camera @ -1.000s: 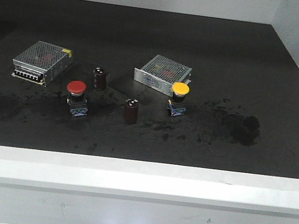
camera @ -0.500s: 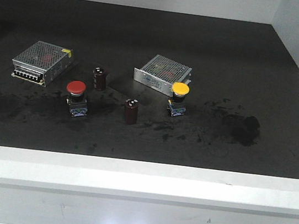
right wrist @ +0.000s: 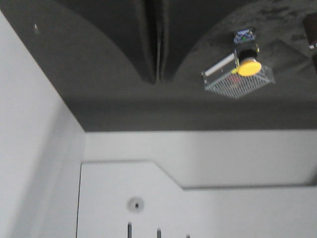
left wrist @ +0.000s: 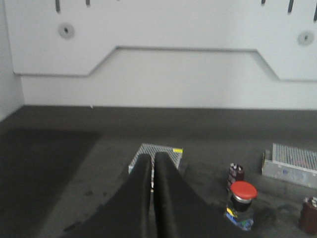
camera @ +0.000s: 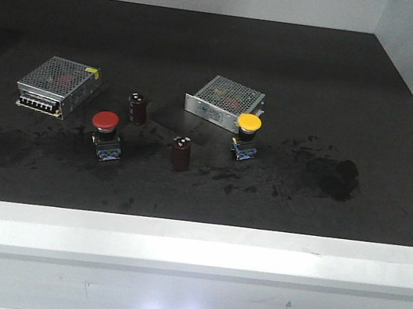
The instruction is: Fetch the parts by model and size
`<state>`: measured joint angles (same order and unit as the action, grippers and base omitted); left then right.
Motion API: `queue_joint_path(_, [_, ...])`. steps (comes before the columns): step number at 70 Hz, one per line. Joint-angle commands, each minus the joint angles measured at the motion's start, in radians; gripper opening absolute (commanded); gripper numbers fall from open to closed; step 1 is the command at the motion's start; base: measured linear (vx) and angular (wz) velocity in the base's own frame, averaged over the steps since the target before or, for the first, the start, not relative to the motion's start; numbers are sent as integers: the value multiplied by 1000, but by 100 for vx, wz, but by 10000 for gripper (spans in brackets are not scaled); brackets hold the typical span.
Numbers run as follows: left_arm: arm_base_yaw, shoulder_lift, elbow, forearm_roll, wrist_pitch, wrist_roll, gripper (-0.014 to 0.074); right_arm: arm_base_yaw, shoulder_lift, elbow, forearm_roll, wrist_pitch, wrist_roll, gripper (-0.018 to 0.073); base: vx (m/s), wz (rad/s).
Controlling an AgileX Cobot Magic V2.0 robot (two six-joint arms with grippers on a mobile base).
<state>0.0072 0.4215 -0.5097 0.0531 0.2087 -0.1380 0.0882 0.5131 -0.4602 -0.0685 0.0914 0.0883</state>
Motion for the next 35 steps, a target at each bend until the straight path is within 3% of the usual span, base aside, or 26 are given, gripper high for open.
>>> queue_joint_path(1, [-15, 79, -59, -8, -36, -8, -6, -2, 103, -78, -10, -25, -9, -10, 0, 0])
queue_joint_path(35, [-16, 150, -56, -6, -20, -8, -5, -2, 319, -89, -22, 1, -9, -10, 0, 0])
